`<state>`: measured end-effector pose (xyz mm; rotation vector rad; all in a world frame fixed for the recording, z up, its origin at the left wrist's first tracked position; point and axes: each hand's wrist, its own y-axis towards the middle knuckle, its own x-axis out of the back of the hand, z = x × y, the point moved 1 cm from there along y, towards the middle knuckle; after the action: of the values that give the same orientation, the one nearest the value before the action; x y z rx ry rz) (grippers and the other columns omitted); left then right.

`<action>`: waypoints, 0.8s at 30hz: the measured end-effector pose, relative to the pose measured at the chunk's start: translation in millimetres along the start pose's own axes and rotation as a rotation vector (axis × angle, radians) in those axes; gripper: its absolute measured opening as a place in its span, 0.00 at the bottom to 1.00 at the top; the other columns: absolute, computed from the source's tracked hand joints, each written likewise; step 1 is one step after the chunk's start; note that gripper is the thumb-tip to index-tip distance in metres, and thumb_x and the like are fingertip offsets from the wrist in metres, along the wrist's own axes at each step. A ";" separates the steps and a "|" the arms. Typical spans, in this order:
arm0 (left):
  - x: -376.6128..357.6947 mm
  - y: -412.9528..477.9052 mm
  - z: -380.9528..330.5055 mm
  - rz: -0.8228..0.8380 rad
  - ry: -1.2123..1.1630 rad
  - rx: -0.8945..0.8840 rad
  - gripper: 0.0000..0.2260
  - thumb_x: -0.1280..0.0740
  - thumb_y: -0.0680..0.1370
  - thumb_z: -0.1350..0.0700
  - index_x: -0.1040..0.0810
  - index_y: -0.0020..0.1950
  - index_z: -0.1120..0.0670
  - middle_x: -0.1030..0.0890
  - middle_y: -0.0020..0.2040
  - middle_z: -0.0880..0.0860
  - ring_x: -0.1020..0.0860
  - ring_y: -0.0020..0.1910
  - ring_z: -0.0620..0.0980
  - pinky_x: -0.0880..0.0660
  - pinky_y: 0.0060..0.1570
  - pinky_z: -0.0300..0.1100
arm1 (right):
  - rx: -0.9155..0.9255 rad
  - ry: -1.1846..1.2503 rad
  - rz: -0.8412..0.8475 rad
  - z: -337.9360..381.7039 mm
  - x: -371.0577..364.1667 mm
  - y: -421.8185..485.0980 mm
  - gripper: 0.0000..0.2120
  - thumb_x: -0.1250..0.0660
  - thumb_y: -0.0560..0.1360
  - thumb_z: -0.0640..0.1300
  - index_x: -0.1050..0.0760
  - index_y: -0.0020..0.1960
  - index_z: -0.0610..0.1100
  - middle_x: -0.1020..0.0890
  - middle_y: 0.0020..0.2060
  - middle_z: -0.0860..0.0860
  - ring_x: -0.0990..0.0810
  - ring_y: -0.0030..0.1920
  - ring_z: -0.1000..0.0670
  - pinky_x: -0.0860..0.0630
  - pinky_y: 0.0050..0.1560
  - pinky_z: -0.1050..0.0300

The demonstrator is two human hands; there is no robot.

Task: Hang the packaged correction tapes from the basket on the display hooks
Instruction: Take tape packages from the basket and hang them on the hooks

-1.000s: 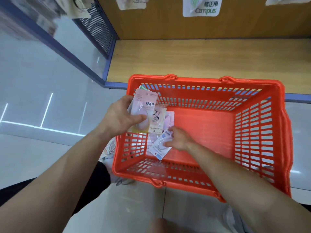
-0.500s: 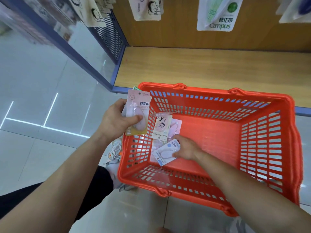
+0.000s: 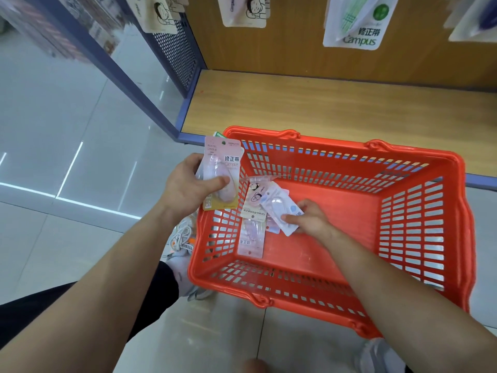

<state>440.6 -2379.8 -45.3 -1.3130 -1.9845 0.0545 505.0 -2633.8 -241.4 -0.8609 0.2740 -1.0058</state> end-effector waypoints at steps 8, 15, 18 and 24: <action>-2.8 -1.5 2.9 -0.018 0.030 -0.017 0.21 0.21 0.72 0.52 0.23 0.63 0.50 0.16 0.54 0.44 0.16 0.50 0.45 0.17 0.52 0.52 | 0.061 -0.157 -0.026 20.8 -49.0 7.8 0.14 0.22 0.72 0.40 0.27 0.49 0.48 0.18 0.48 0.49 0.18 0.47 0.46 0.24 0.43 0.55; -3.0 5.0 6.6 -0.023 -0.009 -0.013 0.19 0.21 0.72 0.53 0.22 0.60 0.49 0.16 0.52 0.43 0.16 0.46 0.41 0.17 0.50 0.49 | 0.066 -0.099 -0.135 21.7 -68.1 12.2 0.22 0.22 0.70 0.40 0.28 0.60 0.45 0.19 0.51 0.52 0.20 0.48 0.50 0.27 0.38 0.62; -3.0 6.4 8.0 -0.027 -0.021 -0.010 0.17 0.21 0.72 0.53 0.21 0.59 0.48 0.15 0.51 0.44 0.16 0.46 0.41 0.16 0.49 0.49 | 0.030 0.028 -0.137 20.4 -74.4 16.0 0.29 0.21 0.69 0.37 0.30 0.65 0.45 0.20 0.53 0.51 0.19 0.51 0.49 0.23 0.50 0.56; -3.6 5.7 8.1 -0.026 -0.018 -0.015 0.16 0.22 0.73 0.54 0.22 0.57 0.46 0.16 0.50 0.43 0.16 0.46 0.42 0.17 0.47 0.46 | -0.001 0.070 -0.014 26.8 -80.9 19.1 0.17 0.24 0.73 0.39 0.26 0.57 0.48 0.17 0.51 0.51 0.18 0.51 0.47 0.20 0.55 0.50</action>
<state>440.9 -2377.2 -55.5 -1.3001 -2.0203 0.0393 488.9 -2548.6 -252.1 -0.8308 0.3284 -1.0498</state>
